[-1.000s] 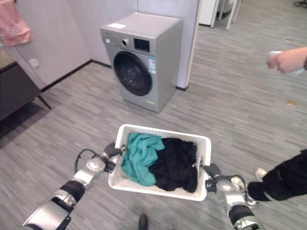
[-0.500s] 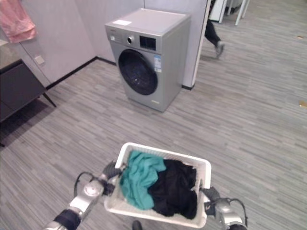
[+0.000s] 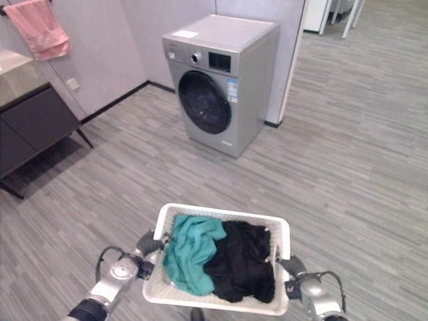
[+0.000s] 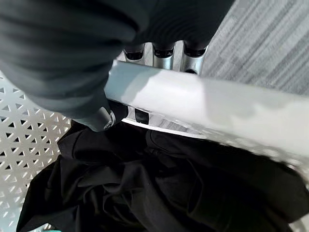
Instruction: Grab the laundry basket,head to the washer,open it,put in the laundry and shut it.
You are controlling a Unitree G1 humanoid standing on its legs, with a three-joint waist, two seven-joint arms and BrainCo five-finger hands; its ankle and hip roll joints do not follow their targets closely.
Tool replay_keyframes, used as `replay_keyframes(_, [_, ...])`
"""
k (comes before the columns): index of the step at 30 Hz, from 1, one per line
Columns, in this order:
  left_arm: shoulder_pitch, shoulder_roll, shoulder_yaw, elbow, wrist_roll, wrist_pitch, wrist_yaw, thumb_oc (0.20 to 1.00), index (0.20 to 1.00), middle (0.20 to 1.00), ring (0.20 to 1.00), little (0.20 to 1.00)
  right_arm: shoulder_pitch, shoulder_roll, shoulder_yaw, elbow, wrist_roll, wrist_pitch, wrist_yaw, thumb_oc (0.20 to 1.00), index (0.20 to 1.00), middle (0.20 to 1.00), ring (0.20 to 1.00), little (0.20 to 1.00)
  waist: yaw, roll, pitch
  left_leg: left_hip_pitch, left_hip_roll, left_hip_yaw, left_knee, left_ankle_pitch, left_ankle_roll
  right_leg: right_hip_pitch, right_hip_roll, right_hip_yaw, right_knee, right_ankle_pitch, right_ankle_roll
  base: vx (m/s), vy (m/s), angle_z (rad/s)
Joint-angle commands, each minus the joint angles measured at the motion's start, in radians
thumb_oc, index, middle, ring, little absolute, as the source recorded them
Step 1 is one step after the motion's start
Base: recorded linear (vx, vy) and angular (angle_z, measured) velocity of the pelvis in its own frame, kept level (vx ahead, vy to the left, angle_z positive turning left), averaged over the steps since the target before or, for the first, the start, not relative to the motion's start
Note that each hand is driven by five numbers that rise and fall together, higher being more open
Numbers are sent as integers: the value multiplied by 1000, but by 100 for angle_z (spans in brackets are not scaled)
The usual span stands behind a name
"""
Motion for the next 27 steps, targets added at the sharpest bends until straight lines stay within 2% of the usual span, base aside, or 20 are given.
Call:
replay_keyframes(1, [-109, 2, 28, -20, 27, -67, 18, 200, 200, 200, 200, 200, -67, -28, -65, -90, 20, -86, 18, 200, 200, 200, 200, 200, 27, -19, 3, 26, 131, -59, 16, -51, -113, -74, -100, -39, -1, 79, 71, -75, -10, 22])
replay_keyframes(4, [-112, 4, 29, -20, 27, -68, 17, 200, 200, 200, 200, 200, -69, -31, -69, -86, 21, -87, 16, 200, 200, 200, 200, 200, 28, -23, 4, 11, 130, -68, 29, -50, -113, -77, -101, -41, -1, 78, 70, -75, 4, 27])
replay_keyframes(5, [-147, 5, 18, -18, 14, -77, 23, 200, 200, 200, 200, 200, -87, -46, -75, -74, 29, -89, 6, 200, 200, 200, 200, 200, 37, -43, 45, -86, 127, -98, 196, -97, -119, -66, -117, -59, -1, 78, 65, -133, 5, 28])
replay_keyframes(6, [-149, 5, 18, -18, 14, -77, 23, 200, 200, 200, 200, 200, -88, -46, -76, -74, 29, -89, 6, 200, 200, 200, 200, 200, 35, -44, 42, -93, 126, -101, 199, -96, -118, -70, -119, -61, -1, 80, 65, -142, 32, 39])
replay_keyframes(9, [-156, 5, 16, -19, 8, -80, 23, 200, 200, 200, 200, 200, -89, -50, -87, -71, 34, -87, 2, 200, 200, 200, 200, 200, 33, -44, 46, -112, 117, -91, 270, -151, -111, -47, -134, -87, -1, 76, 70, 53, 141, 41])
replay_keyframes(11, [-155, 11, 13, -22, 7, -77, 22, 200, 200, 200, 200, 200, -94, -46, -90, -67, 40, -83, 5, 200, 200, 200, 200, 200, 36, -44, 46, -116, 82, -118, 299, -186, -89, -38, -156, -80, 8, 83, 73, 140, 307, 15])
replay_keyframes(12, [-156, 18, 6, -30, 8, -68, 16, 200, 200, 200, 200, 200, -98, -36, -106, -62, 58, -80, 6, 200, 200, 200, 200, 200, 33, -40, 44, -111, 54, -116, 308, -209, -56, -54, -192, -65, 86, 71, 77, 131, 307, 15])
replay_keyframes(13, [-156, 18, 6, -30, 8, -68, 16, 200, 200, 200, 200, 200, -98, -36, -106, -62, 58, -80, 6, 200, 200, 200, 200, 200, 34, -41, 44, -111, 53, -115, 308, -209, -55, -56, -193, -63, 89, 69, 77, 157, 358, 8])
replay_keyframes(14, [-158, 24, 5, -35, 8, -64, 13, 200, 200, 200, 200, 200, -105, -32, -114, -50, 68, -79, 4, 200, 200, 200, 200, 200, 32, -38, 42, -95, 38, -104, 295, -217, -32, -70, -209, -54, 160, 53, 75, 153, 286, 6])
replay_keyframes(15, [-156, 29, 5, -51, 9, -61, 8, 200, 200, 200, 200, 200, -108, -33, -125, -48, 77, -79, 6, 200, 200, 200, 200, 200, 28, -31, 39, -71, 18, -101, 276, -222, -8, -87, -223, -39, 245, 43, 69, 287, 521, 11])
replay_keyframes(16, [-145, 47, 16, -80, 12, -50, 3, 200, 200, 200, 200, 200, -120, -33, -130, -52, 89, -75, 7, 200, 200, 200, 200, 200, 14, -19, 57, -23, -9, -96, 247, -225, 27, -189, -227, 7, 450, 70, 66, 223, 386, 4])
replay_keyframes(17, [-145, 47, 17, -81, 12, -49, 3, 200, 200, 200, 200, 200, -121, -33, -130, -51, 89, -75, 7, 200, 200, 200, 200, 200, 17, -21, 56, -23, -12, -92, 246, -225, 27, -195, -230, 13, 457, 67, 67, 193, 336, -3])
replay_keyframes(18, [-139, 56, 30, -84, 13, -49, 7, 200, 200, 200, 200, 200, -130, -34, -131, -54, 89, -79, 7, 200, 200, 200, 200, 200, 13, -14, 65, -6, -18, -81, 237, -230, 37, -227, -226, -1, 510, 74, 72, 226, 235, -2])
replay_keyframes(19, [-131, 64, 42, -93, 14, -44, 0, 200, 200, 200, 200, 200, -146, -43, -135, -58, 86, -78, 3, 200, 200, 200, 200, 200, -4, -6, 77, 46, -38, -78, 188, -221, 42, -310, -165, -2, 563, 77, 70, 229, 232, 2])
replay_keyframes(20, [-131, 64, 42, -93, 14, -44, 0, 200, 200, 200, 200, 200, -146, -43, -135, -58, 86, -78, 3, 200, 200, 200, 200, 200, -3, -6, 77, 48, -38, -76, 185, -220, 42, -311, -165, 0, 565, 76, 70, 255, 172, -9])
replay_keyframes(22, [-134, 70, 51, -95, 11, -47, -1, 200, 200, 200, 200, 200, -151, -56, -148, -86, 83, -82, -6, 200, 200, 200, 200, 200, -22, -5, 86, 91, -50, -84, 146, -221, 30, -365, -111, -16, 482, 72, 71, 194, 49, -24])
replay_keyframes(23, [-134, 70, 51, -95, 11, -47, -1, 200, 200, 200, 200, 200, -151, -56, -148, -86, 83, -82, -6, 200, 200, 200, 200, 200, -22, -5, 87, 92, -49, -84, 146, -221, 30, -364, -110, -16, 481, 73, 71, 327, 29, 5])
replay_keyframes(24, [-148, 73, 56, -89, 9, -49, 2, 200, 200, 200, 200, 200, -155, -65, -150, -106, 81, -89, -13, 200, 200, 200, 200, 200, -35, -6, 86, 133, -59, -85, 126, -246, 23, -393, -100, -83, 357, 86, 68, 378, 17, 22])
replay_keyframes(27, [-160, 71, 70, -78, 11, -49, 6, 200, 200, 200, 200, 200, -152, -69, -149, -120, 70, -93, -15, 200, 200, 200, 200, 200, -40, -11, 69, 210, -63, -83, 107, -307, 3, -395, -80, -166, 161, 123, 100, 502, -23, 6])
